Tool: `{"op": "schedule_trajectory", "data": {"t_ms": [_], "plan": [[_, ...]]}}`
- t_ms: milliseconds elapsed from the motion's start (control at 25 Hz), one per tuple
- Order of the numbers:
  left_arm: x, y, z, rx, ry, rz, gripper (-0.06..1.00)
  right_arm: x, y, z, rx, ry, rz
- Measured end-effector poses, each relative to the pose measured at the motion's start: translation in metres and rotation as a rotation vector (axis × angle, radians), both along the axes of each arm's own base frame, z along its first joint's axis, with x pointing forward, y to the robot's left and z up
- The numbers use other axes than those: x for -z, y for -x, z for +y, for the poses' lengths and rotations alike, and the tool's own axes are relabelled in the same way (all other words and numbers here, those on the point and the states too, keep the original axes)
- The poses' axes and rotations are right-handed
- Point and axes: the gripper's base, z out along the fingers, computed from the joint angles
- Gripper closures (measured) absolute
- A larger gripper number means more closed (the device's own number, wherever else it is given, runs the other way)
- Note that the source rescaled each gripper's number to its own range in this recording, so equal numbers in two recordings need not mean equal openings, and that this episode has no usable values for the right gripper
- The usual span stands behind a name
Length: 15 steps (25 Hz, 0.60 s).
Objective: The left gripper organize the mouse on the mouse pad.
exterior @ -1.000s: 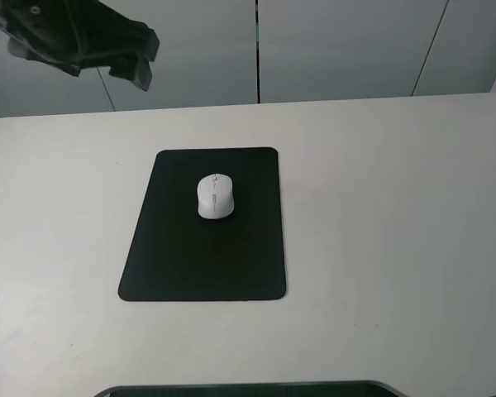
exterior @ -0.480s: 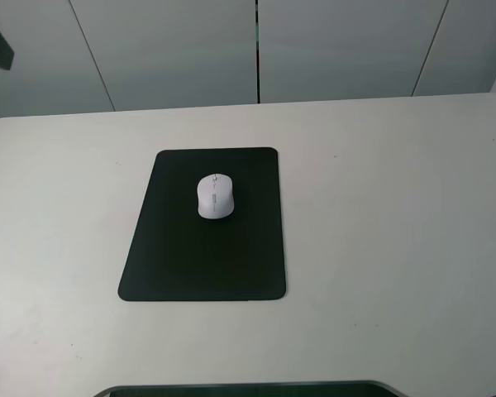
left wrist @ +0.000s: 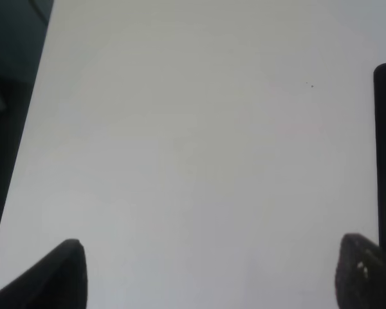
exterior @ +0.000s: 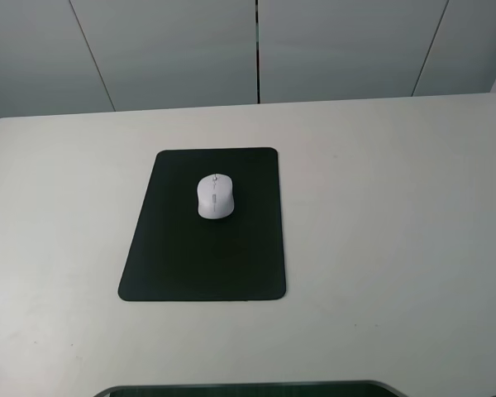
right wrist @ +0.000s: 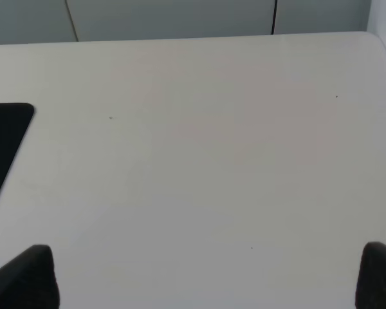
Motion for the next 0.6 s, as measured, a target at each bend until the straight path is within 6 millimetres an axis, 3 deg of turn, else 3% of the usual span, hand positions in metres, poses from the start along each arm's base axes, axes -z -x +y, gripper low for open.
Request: {"op": "schedule_trajectory", "data": {"t_ms": [320,600], "plan": [[0.019,0.069,-0.004,0.008,0.024,-0.174,0.00,0.000,0.000,0.000,0.000,0.000,0.000],[0.043,0.108,-0.008,0.048,-0.011,-0.295,0.00,0.000,0.000,0.000,-0.001,0.002,0.000]]}}
